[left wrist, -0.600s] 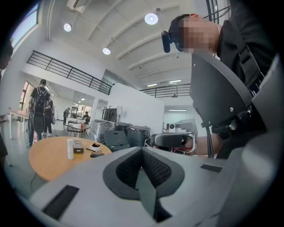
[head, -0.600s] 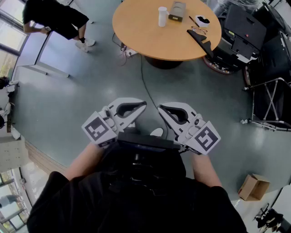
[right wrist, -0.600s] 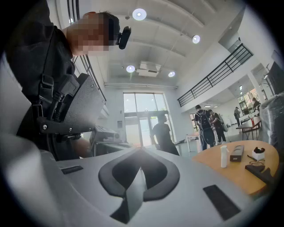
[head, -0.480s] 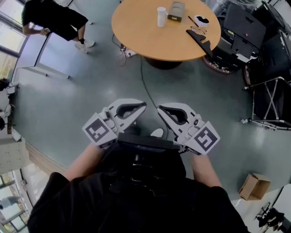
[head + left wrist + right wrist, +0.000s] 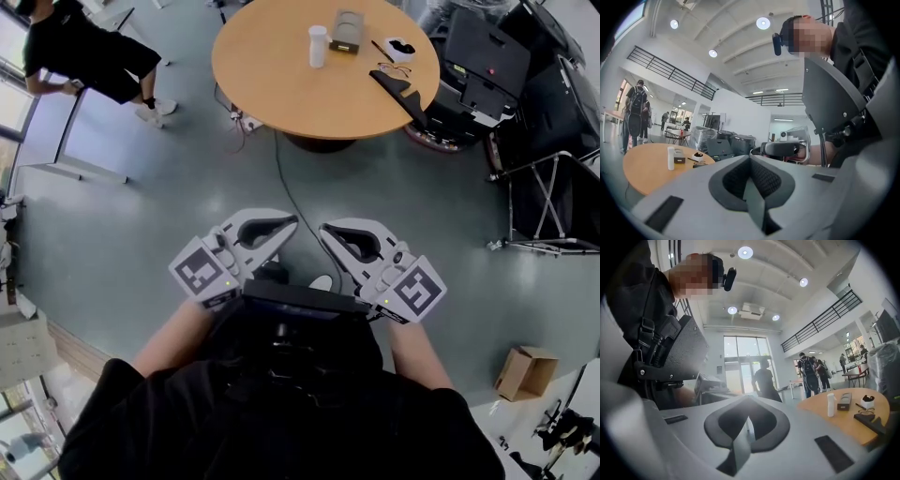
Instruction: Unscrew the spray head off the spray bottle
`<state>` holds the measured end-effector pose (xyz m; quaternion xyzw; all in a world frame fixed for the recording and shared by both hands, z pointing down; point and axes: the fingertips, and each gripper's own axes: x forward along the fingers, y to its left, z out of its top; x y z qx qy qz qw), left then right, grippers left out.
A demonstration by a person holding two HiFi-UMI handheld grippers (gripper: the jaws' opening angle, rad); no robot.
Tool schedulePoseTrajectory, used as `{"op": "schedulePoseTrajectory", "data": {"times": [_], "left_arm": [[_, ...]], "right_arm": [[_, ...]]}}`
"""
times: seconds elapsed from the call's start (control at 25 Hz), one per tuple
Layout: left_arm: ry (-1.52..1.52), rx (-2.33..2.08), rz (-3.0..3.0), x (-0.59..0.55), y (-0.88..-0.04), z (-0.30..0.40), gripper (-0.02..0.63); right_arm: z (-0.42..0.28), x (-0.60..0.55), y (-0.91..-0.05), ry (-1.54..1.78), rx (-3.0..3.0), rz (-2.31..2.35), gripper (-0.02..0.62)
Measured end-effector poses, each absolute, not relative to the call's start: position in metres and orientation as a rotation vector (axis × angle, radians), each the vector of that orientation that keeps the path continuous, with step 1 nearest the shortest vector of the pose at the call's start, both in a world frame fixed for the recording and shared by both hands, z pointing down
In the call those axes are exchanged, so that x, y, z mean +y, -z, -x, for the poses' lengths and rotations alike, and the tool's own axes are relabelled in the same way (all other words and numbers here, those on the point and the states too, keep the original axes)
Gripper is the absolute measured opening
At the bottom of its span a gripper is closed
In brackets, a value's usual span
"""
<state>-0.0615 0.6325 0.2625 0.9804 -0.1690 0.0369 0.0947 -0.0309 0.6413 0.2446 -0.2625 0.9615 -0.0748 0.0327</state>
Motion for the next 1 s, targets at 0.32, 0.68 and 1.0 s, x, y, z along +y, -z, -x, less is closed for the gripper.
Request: {"op": "schedulePoseTrajectory", "data": {"times": [0.32,0.68,1.0], "left_arm": [[-0.100,-0.462,-2.933,0.568,-0.257,0.117,0.015],[-0.070,-0.396,-2.920,0.501,-0.260,0.182,0.015],[-0.015,-0.342,-2.921,0.457,-0.262,0.226,0.015]], "right_arm": [[0.093,0.575,-0.239,0.236,2.968,0.852,0.000],[0.157,0.509,-0.250,0.270,3.020,0.922,0.000],[0.205,0.467,-0.256,0.283,3.030,0.996,0.000]]}}
